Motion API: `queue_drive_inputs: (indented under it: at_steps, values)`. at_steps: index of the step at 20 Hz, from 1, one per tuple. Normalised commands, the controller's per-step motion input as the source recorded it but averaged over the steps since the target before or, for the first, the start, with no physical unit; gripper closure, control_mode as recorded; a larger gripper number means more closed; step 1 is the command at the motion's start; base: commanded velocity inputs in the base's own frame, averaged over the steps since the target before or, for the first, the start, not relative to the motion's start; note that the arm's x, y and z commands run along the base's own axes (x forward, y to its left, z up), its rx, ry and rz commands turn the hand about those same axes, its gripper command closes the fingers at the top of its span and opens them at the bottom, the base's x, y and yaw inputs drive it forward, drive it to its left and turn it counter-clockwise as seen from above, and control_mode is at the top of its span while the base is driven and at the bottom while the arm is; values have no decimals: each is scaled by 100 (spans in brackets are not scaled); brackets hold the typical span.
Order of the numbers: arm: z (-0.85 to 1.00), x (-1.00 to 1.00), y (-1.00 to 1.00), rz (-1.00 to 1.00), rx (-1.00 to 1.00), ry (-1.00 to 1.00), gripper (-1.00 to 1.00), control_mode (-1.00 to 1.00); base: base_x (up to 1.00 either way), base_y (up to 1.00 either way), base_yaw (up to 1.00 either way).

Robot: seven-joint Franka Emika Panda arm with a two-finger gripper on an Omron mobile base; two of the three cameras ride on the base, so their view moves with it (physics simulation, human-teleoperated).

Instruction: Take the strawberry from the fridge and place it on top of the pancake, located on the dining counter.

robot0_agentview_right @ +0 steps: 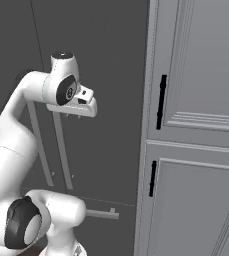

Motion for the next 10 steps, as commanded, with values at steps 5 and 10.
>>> queue_drive_inputs:
  at_steps: [5,10]
  values:
    - [0,-47,-1,0,0,-8,-100,-100,0,0,0]
    - [3,-93,0,0,0,-35,-100,-100,0,0,0]
